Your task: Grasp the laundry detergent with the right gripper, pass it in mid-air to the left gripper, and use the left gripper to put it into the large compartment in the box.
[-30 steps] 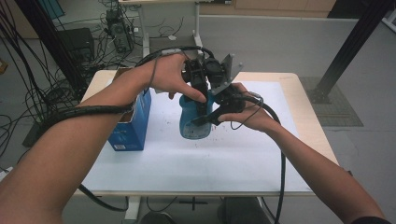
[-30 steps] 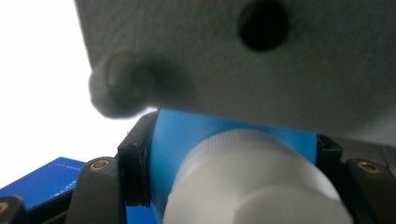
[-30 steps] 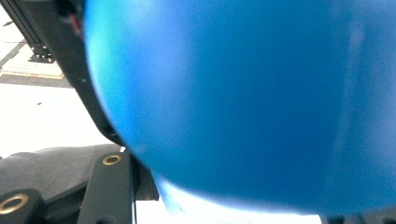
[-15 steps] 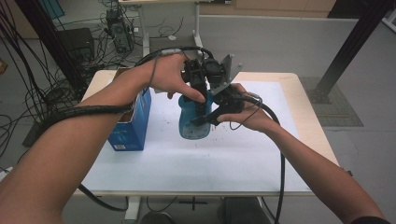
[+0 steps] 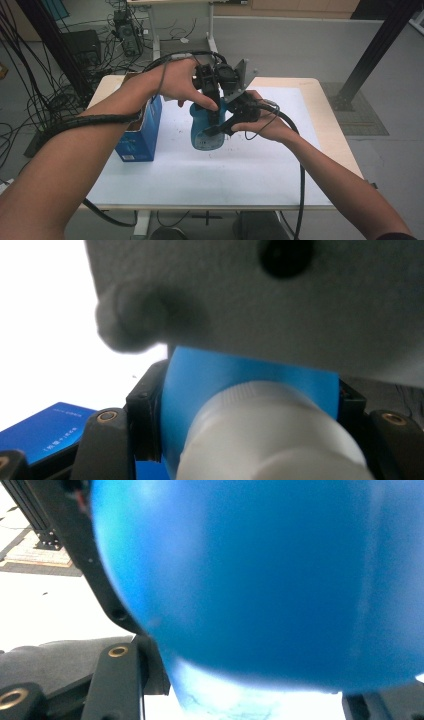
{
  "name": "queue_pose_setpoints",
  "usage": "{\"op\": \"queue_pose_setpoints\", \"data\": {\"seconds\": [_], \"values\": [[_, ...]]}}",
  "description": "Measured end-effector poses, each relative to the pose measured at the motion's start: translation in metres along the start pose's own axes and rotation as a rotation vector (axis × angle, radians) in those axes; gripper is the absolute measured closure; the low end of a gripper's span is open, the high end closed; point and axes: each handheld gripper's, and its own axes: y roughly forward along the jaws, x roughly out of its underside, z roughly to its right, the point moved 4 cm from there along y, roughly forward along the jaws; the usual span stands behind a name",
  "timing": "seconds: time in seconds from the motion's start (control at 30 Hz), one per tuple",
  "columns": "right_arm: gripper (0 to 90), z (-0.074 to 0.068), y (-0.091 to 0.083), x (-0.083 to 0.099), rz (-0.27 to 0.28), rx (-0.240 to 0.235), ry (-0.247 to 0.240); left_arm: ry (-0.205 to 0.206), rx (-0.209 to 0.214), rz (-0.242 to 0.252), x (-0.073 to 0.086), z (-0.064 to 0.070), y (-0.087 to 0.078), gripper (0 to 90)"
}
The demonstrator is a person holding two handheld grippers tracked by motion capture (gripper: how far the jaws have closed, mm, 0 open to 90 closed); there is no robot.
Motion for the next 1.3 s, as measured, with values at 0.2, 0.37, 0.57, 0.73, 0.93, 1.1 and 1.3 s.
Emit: {"op": "queue_pose_setpoints", "data": {"seconds": [0.2, 0.37, 0.57, 0.73, 0.93, 1.1, 1.3], "values": [[42.0, 0.0003, -0.0004, 0.0005, 0.001, -0.002, 0.004, -0.001, 0.003, -0.004, -0.0007, -0.0002, 0.0001, 36.5], [41.7, 0.0002, -0.0007, 0.0013, 0.003, -0.003, 0.016, 0.000, 0.001, -0.005, -0.0010, -0.0005, 0.0005, 36.5], [41.4, -0.0001, -0.0003, 0.0033, 0.008, -0.007, 0.029, -0.004, 0.000, -0.003, -0.0004, -0.0004, 0.0018, 36.5], [41.4, -0.0003, 0.0002, 0.0041, 0.013, -0.010, 0.037, -0.005, -0.001, -0.002, -0.0006, -0.0001, 0.0019, 36.6], [41.4, -0.0012, -0.0005, 0.0031, 0.017, -0.013, 0.049, -0.010, -0.003, 0.000, -0.0002, 0.0002, 0.0003, 36.6], [41.4, -0.0014, -0.0010, 0.0030, 0.017, -0.011, 0.051, -0.012, 0.002, 0.002, 0.0000, 0.0001, 0.0004, 36.6], [41.3, -0.0017, -0.0004, 0.0035, 0.014, -0.017, 0.048, -0.011, 0.005, -0.003, 0.0001, 0.0005, 0.0007, 36.7]]}}
